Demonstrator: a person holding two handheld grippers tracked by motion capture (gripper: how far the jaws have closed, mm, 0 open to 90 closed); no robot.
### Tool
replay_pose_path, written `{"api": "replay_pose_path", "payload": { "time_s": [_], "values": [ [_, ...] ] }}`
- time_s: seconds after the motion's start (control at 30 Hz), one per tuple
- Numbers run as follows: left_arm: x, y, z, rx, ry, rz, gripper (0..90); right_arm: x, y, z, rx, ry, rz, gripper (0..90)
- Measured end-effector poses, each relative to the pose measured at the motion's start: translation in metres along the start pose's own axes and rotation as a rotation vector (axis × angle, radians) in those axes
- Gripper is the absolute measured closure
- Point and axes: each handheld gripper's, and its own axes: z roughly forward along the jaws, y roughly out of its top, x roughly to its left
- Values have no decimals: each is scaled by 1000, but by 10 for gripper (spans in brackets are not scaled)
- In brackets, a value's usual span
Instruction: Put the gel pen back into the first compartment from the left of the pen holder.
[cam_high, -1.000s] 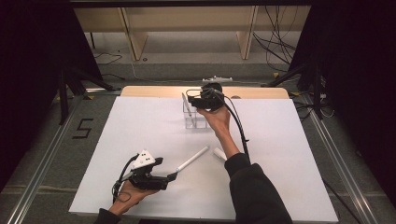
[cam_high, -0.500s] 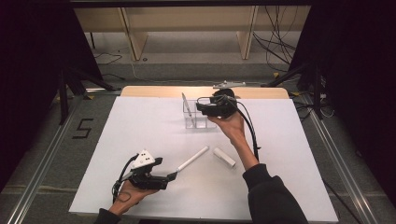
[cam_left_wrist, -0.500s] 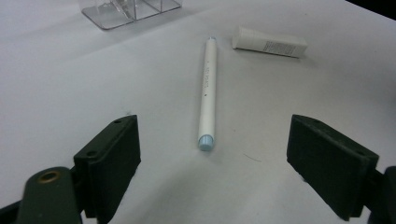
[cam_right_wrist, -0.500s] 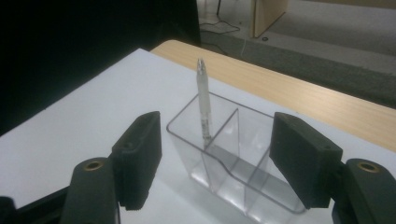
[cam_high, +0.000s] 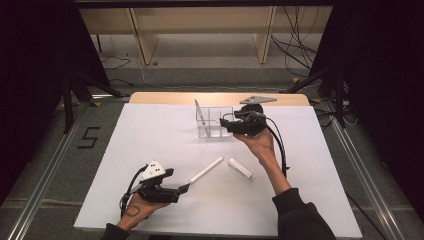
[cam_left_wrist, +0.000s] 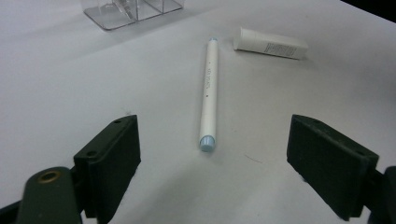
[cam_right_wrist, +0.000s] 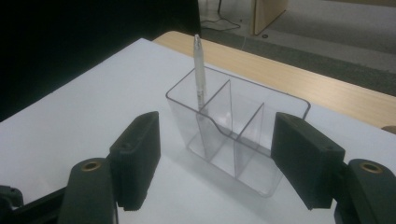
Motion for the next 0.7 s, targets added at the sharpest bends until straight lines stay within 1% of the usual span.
{"api": "replay_pose_path", "payload": {
  "time_s": [0.13, 0.23, 0.53, 0.7],
  "values": [
    [0, 0, 0, -2, 1, -1, 171, 1, -6, -8, 0, -7, -17, 337],
    [0, 0, 0, -1, 1, -2, 171, 1, -11, -13, -4, -8, -20, 335],
    [0, 0, 1, -3, 5, -3, 171, 4, -29, -31, -17, 12, -24, 322],
    [1, 0, 1, 6, -2, -4, 168, 7, -41, -40, -29, 24, -21, 312]
  ]
}}
